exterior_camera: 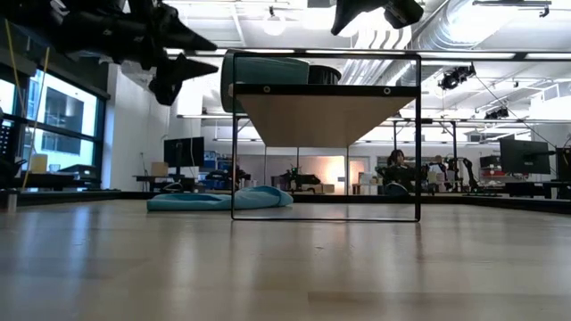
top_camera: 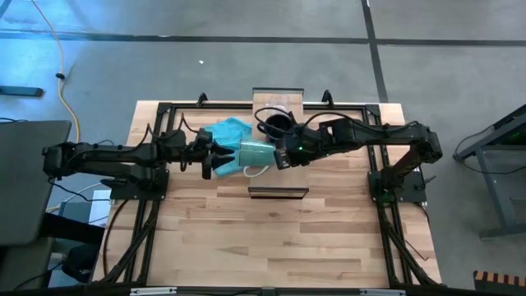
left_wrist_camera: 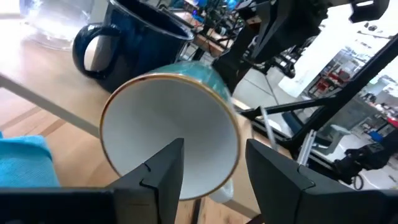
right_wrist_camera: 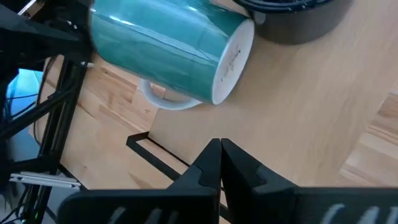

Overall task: Stack small to large cups/mugs on shelf
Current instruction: Put the light blue mug on the shelf

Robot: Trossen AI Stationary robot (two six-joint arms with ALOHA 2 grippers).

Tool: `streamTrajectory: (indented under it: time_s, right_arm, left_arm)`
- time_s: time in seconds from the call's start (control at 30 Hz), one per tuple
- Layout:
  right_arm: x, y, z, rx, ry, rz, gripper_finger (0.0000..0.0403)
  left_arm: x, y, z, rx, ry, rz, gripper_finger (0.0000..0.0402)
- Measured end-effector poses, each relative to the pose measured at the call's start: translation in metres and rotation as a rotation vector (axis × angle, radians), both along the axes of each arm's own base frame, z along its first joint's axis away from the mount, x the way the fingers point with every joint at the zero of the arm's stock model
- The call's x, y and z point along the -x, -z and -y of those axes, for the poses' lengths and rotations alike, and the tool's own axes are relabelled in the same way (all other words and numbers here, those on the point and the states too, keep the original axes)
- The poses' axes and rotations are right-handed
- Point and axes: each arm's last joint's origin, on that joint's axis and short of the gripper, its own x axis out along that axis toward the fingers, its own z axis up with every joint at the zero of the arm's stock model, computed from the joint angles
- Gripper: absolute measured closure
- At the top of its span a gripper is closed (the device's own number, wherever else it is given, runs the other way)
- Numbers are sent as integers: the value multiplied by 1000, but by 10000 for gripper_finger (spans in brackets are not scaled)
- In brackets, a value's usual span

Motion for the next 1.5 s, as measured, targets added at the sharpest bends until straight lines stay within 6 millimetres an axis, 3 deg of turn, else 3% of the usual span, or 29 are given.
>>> streamTrajectory:
  time_s: [0.5,0.63,1.0,1.23,1.5]
  right_arm:
    - [5,-5,3,68,-83,-1,402]
    - [5,-5,3,85,-110,-6,386]
    - [6,-4,2,79,-144,-22,306]
    - [1,-8,5,75,-129,46,302]
    - [-1,-9,11,79,-106,75,302]
  left_arm:
    - [3,-6,1,191,-3,75,240]
    - [2,-8,1,233,-20,112,240]
    - [6,-4,4,199,21,34,240]
    - [20,-7,7,149,-25,5,240]
    - [20,-7,6,156,-44,6,240]
